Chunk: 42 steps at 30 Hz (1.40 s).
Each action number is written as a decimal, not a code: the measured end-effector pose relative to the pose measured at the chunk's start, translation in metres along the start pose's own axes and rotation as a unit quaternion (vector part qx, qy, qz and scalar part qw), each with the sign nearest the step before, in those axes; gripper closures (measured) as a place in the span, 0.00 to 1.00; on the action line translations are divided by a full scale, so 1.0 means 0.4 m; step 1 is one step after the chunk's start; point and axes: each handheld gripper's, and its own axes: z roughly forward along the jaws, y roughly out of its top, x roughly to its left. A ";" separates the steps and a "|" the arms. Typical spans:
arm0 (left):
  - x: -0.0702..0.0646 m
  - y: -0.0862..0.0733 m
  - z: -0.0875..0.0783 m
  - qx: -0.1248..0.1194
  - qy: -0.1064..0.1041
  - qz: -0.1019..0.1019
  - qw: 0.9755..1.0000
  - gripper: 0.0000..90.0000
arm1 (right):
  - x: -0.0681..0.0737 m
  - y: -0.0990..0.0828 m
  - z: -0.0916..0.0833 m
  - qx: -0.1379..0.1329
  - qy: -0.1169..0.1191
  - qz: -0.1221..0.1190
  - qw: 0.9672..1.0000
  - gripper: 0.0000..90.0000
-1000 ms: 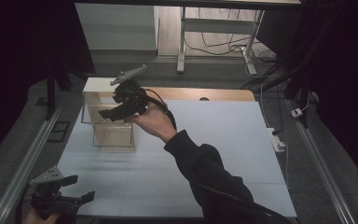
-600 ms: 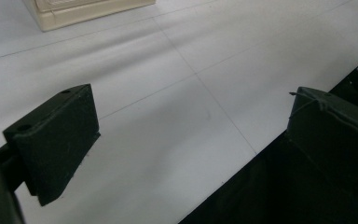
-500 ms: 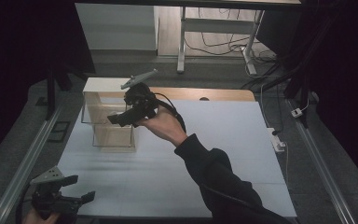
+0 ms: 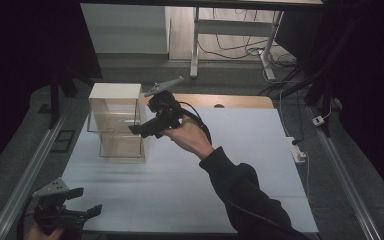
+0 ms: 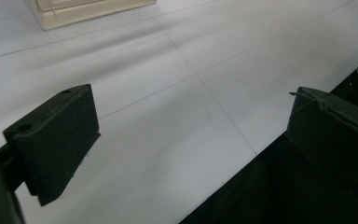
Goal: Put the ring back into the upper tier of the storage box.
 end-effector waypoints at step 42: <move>0.005 -0.001 -0.003 -0.006 -0.006 -0.004 1.000 0.02 | -0.057 -0.264 -0.145 -0.007 -0.046 0.025 0.999 0.00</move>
